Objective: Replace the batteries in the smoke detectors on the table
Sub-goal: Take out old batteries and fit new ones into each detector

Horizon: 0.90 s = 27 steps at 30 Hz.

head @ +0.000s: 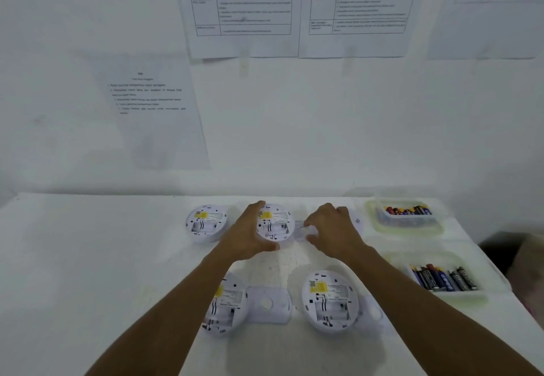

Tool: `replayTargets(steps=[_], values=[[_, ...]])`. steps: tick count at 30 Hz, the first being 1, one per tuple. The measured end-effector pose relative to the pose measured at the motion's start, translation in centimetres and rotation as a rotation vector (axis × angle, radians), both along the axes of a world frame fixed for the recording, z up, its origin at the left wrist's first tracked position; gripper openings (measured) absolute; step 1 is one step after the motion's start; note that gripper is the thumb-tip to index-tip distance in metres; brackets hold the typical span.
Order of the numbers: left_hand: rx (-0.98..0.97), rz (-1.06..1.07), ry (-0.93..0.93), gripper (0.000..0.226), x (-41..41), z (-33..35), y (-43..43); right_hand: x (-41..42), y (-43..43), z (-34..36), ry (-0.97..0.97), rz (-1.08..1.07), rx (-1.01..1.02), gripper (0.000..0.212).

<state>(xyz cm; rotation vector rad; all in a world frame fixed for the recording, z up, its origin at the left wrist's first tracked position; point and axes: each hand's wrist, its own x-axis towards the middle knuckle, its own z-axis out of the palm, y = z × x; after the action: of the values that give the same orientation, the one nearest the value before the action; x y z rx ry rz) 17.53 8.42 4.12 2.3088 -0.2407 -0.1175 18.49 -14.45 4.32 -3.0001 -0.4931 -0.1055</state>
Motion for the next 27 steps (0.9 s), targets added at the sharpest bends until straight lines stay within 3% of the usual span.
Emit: replayTargets(steps=[4,16,22,27], values=[[0.045,-0.005,-0.016,0.108,1.1,-0.8,0.3,-0.1,0.5,-1.0,-0.003,0.001,-0.057,0.020],[0.059,-0.053,0.001,0.104,2.4,-1.9,-0.4,0.1,0.0,-2.2,-0.046,-0.085,-0.052,0.022],[0.066,-0.041,-0.025,0.116,2.2,-1.8,-0.6,0.3,-1.4,-1.7,-0.064,-0.009,0.153,0.024],[0.126,-0.093,-0.217,0.101,2.5,-1.0,-3.8,-1.0,-4.7,0.3,-0.112,-0.029,0.294,0.022]])
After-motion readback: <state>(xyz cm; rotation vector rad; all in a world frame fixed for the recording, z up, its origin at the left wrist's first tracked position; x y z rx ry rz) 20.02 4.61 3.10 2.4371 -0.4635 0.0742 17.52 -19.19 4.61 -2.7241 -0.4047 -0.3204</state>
